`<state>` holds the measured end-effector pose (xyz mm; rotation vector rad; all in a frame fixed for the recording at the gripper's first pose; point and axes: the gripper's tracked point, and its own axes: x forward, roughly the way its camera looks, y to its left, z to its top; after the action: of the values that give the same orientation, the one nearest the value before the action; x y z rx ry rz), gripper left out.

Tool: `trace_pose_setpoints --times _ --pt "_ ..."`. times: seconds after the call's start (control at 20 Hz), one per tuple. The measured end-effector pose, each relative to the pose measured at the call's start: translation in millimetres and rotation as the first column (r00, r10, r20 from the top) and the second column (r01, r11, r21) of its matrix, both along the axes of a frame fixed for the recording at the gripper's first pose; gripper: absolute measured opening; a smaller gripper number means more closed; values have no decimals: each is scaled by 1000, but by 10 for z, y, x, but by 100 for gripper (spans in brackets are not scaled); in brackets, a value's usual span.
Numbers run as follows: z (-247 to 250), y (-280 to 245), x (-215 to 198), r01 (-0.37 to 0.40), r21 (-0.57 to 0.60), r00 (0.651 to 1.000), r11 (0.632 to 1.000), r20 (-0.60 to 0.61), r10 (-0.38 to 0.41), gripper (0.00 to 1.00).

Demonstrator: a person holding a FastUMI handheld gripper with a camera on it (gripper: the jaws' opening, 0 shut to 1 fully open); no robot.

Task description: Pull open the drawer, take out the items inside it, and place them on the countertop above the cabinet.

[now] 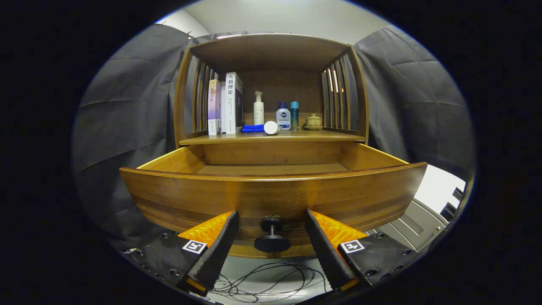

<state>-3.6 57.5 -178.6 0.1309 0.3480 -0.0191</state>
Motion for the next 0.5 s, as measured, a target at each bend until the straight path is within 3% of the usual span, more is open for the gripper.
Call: trace_pose_setpoints --times 0.5 --pt "-15 -62 202 -22 18 1000 1000 8 22 98"
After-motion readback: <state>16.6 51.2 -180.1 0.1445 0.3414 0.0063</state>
